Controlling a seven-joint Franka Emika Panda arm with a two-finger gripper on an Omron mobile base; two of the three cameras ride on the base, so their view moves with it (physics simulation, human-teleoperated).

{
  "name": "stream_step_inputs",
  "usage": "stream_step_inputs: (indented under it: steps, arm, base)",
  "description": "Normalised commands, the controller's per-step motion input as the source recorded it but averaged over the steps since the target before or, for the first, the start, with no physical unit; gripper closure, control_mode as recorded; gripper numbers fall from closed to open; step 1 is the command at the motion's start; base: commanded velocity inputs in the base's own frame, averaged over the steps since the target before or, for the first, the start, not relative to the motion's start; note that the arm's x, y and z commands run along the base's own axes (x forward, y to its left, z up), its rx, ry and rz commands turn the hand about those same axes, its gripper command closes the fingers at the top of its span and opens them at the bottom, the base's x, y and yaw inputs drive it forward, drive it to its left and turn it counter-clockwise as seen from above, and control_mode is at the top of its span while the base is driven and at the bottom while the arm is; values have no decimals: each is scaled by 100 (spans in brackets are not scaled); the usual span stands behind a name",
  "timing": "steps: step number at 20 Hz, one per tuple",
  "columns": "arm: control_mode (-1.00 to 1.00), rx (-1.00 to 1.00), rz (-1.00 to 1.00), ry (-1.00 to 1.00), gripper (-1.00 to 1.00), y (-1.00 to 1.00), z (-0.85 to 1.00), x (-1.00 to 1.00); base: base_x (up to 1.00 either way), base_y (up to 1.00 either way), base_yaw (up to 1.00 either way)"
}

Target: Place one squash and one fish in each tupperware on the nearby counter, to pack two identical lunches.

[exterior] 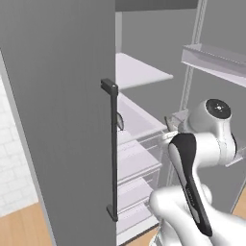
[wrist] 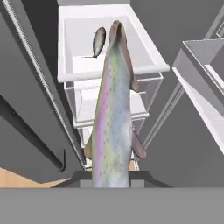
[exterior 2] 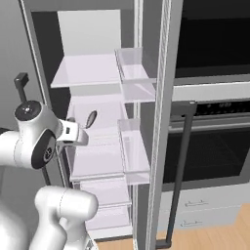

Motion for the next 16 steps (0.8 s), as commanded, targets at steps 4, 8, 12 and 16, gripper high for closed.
stream_step_inputs:
  steps: [4,8,12,16]
  arm:
    - [100,0,0,0,100,0,0,0]
    - [100,0,0,0,100,0,0,0]
    - [100,0,0,0,100,0,0,0]
    - [100,0,0,0,100,0,0,0]
  base:
    - [-100,-29,-3]
    - [-93,-76,-29]
    - [-29,-67,-45]
    - [-1,-54,-53]
